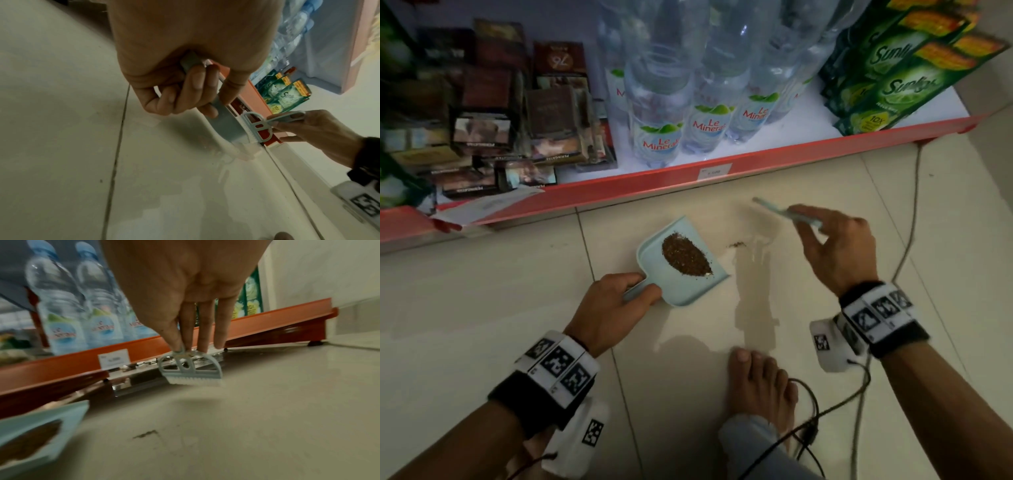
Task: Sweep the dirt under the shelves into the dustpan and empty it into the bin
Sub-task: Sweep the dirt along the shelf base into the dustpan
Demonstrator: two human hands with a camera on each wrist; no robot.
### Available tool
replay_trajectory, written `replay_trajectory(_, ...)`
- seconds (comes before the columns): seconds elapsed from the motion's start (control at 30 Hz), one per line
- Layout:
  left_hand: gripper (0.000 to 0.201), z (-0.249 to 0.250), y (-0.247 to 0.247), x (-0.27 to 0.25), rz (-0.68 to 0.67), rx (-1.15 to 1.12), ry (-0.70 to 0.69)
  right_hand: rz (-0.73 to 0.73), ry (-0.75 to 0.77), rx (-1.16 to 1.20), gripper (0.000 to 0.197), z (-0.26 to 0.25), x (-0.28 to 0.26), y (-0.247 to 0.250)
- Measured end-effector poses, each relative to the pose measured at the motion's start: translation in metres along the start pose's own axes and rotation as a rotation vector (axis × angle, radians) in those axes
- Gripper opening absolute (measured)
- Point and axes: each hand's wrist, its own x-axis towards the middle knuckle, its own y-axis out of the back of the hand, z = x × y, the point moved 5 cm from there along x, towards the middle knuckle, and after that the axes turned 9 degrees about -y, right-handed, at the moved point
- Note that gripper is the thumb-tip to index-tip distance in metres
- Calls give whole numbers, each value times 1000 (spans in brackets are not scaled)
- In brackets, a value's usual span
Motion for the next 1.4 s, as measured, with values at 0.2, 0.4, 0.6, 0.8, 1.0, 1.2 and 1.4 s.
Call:
replay_trajectory(0.2,38,-7,3,5,-21,-24,-22,-181,-211,-212,24,-11,-14,-26)
replay_trajectory(0.4,42,-7,-8,4,-111,12,-64,-199,-188,-113,27,-50,-57,-29)
replay_trajectory(0.6,48,-3,-17,-4,-204,125,-102,-21,-384,-224,28,-13,-46,9)
replay_trajectory(0.8,50,-3,-12,-2,-117,127,-102,-121,-477,-192,30,-8,-67,-21)
replay_trajectory(1.0,44,-5,-13,-9,-43,97,-38,-214,-287,-64,29,-60,-75,-50)
replay_trajectory(1.2,35,-11,-11,-21,11,143,-23,-2,-201,-154,22,-52,-53,-15)
replay_trajectory(1.4,27,-15,-18,-24,-16,85,-10,-175,-28,-196,27,-40,-8,-30)
